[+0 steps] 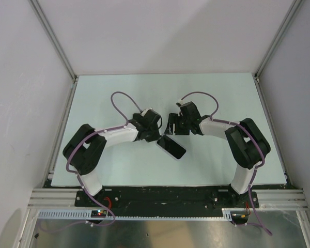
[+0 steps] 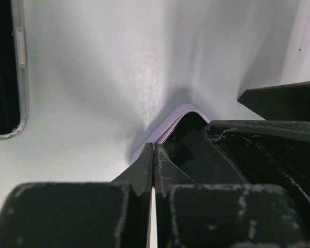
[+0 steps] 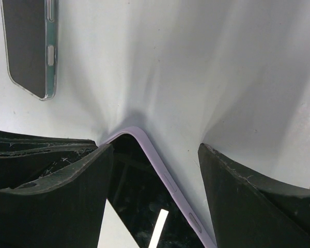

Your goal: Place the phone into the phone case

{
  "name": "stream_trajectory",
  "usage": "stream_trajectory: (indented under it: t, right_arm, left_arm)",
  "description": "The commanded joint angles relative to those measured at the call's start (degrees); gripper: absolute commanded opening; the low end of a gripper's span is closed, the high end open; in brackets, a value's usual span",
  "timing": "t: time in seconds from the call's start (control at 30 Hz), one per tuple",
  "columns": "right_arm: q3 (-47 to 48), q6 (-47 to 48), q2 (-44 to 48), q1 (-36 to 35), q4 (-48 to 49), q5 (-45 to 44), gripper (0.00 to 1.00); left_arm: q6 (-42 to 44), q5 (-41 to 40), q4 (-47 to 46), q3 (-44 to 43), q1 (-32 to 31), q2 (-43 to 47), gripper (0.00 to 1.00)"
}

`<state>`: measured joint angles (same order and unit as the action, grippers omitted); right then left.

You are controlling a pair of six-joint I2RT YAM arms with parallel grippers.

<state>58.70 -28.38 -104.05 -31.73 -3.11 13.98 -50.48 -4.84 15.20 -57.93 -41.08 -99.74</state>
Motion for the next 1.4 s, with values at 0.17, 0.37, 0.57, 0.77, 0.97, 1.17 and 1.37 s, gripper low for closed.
stream_trajectory:
  t: [0.17, 0.37, 0.57, 0.77, 0.97, 1.17, 1.37]
  right_arm:
    - [-0.2, 1.4, -1.5, 0.2, -3.6, -1.6, 0.73]
    - [-0.2, 1.3, -1.3, 0.4, -3.6, -1.6, 0.73]
    - [-0.2, 1.2, -1.1, 0.5, -3.6, -1.5, 0.73]
    - [-0.2, 1.1, -1.2, 0.7, -3.3, -1.3, 0.73]
    - [-0.2, 1.1, -1.3, 0.6, -3.1, -1.1, 0.73]
    - [-0.2, 1.1, -1.3, 0.7, -3.1, -0.9, 0.73]
    - [-0.2, 1.1, -1.1, 0.7, -3.4, -0.9, 0.73]
  left_arm:
    - [0.0, -0.9, 4.0, 1.3, -3.9, -2.4, 0.02]
    - [1.7, -3.0, 5.8, -0.3, -2.6, 1.3, 0.16]
    - [4.2, -4.3, 8.6, -2.8, -2.0, 3.5, 0.24]
    - [5.0, -3.4, 9.4, -3.3, -2.5, 2.7, 0.25]
    - [5.3, -1.9, 9.3, -4.8, -3.5, 1.1, 0.25]
    - [4.7, -1.0, 9.4, -4.7, -3.8, 0.3, 0.25]
    - [4.0, -2.6, 9.5, -4.3, -3.7, -1.0, 0.24]
